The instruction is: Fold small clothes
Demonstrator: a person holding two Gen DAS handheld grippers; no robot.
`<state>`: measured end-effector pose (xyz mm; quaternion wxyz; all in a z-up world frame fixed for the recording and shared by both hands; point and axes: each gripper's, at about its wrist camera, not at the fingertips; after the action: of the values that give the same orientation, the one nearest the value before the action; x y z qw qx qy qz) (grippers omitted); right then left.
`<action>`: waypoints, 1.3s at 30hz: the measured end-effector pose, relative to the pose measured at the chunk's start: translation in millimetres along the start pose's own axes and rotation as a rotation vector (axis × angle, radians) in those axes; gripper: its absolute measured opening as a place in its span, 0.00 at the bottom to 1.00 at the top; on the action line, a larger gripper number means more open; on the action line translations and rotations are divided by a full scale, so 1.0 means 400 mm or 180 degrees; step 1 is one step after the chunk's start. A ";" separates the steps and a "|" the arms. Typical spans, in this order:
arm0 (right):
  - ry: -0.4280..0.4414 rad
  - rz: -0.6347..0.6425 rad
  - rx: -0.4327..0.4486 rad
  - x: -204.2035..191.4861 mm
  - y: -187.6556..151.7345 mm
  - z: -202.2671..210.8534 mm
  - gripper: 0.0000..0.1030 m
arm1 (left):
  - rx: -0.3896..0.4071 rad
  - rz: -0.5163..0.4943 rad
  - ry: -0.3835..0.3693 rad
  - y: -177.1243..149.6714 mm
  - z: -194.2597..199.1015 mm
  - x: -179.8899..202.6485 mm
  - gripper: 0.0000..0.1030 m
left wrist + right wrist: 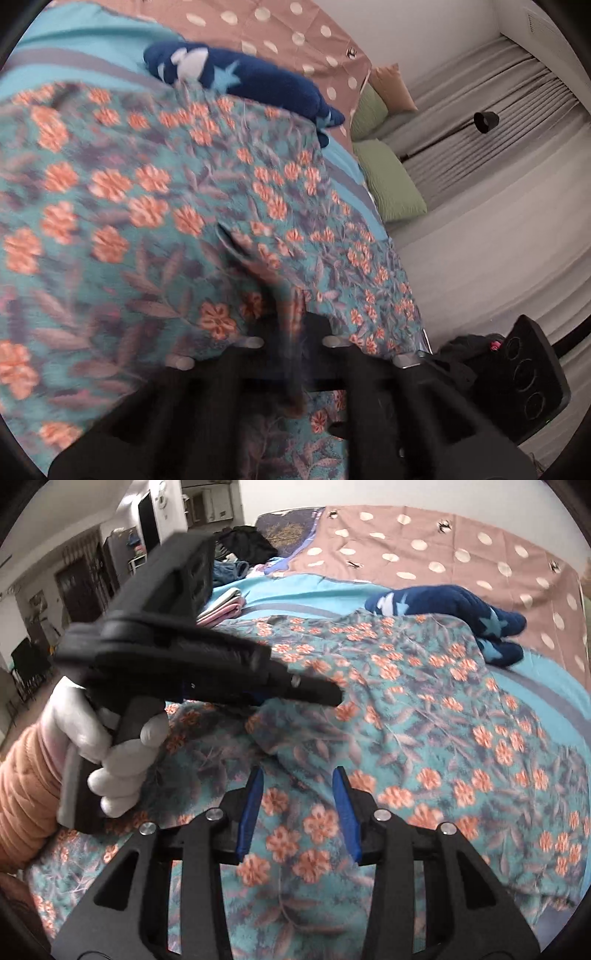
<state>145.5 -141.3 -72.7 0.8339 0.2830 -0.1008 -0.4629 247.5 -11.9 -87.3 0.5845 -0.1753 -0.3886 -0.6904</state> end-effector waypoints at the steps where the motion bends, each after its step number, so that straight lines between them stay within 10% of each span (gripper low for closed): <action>1: -0.0028 -0.0053 0.0012 0.010 -0.011 0.013 0.40 | 0.0039 -0.0036 0.0099 -0.003 -0.001 0.008 0.02; 8: -0.0414 -0.0710 0.0327 0.162 -0.092 0.177 0.48 | 0.0508 -0.0640 0.0040 0.051 0.150 0.206 0.02; 14: -0.1588 -0.1182 0.0295 0.264 -0.163 0.242 0.78 | 0.1005 -0.0947 0.0598 0.107 0.345 0.302 0.02; 25: -0.1445 -0.1384 -0.0173 0.328 -0.155 0.113 0.78 | 0.0478 0.0158 0.1250 0.015 0.288 -0.095 0.02; 39: -0.1475 -0.1485 -0.0218 0.349 -0.205 0.130 0.79 | 0.0345 0.0064 0.1760 -0.022 0.287 -0.145 0.31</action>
<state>141.5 -310.3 -89.5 0.6694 0.1574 -0.2046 -0.6966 229.6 112.4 -57.4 0.6837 0.0474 -0.2490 -0.6843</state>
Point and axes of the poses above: each gripper's, at about its wrist camera, not at the fingertips, and z roughly against the way its jaws point, x to its right, y to its top, and after that the axes turned 11 degrees about -x, right-handed
